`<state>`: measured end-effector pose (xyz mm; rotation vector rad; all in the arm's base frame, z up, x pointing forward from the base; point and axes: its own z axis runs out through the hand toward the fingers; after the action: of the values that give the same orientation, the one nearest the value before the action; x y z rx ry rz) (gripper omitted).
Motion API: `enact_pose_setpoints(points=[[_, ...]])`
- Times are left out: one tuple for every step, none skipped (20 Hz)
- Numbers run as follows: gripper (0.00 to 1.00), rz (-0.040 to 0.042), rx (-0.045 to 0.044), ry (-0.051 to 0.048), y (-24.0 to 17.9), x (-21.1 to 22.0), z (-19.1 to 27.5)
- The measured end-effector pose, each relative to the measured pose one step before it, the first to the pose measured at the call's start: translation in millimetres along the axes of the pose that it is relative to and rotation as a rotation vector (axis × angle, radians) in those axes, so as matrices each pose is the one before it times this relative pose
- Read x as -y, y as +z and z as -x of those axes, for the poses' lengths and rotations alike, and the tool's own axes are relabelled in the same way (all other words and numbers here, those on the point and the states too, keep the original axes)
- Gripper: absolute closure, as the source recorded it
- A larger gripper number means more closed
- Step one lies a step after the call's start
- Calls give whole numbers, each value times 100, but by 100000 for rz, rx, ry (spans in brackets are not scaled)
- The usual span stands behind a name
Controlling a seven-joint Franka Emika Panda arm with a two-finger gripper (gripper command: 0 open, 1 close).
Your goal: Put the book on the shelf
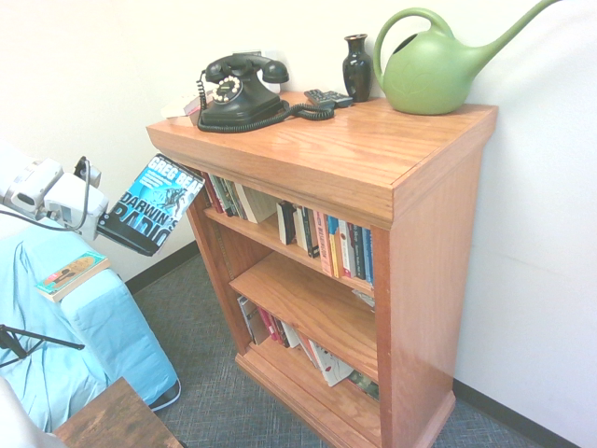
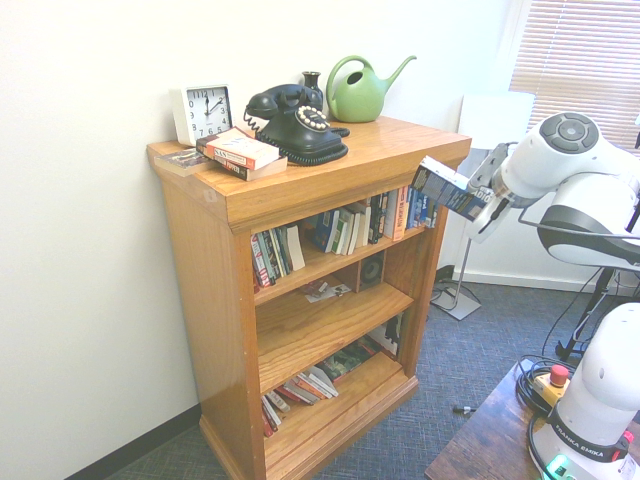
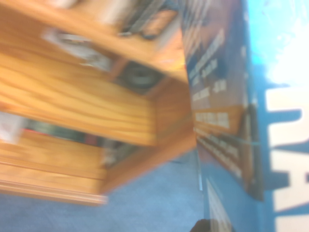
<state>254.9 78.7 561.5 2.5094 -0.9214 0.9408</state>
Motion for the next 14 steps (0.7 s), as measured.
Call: enact_pose_setpoints(points=[[100, -1924, 1448, 623, 531, 490, 706], [100, -1675, 1339, 528, 649, 358, 508], [100, -1647, 1437, 390, 731, 253, 407], [100, -1575, 950, 273, 677, 292, 213], [100, -1682, 964, 403, 593, 435, -40], [100, -1746, 950, 439, 567, 490, -138], [100, -1622, 986, 273, 796, 554, -190], [100, -1334, 1117, 157, 962, 530, -201], [100, -1182, 1239, 109, 961, 465, -155], [100, -1362, 1079, -58, 923, 477, -118], [100, -900, 1283, -371, 1081, 460, -48], [100, -934, 1186, -352, 1114, 425, -65], [100, -921, 982, -261, 1007, 326, -77], [100, -795, 741, -127, 870, 241, -124]])
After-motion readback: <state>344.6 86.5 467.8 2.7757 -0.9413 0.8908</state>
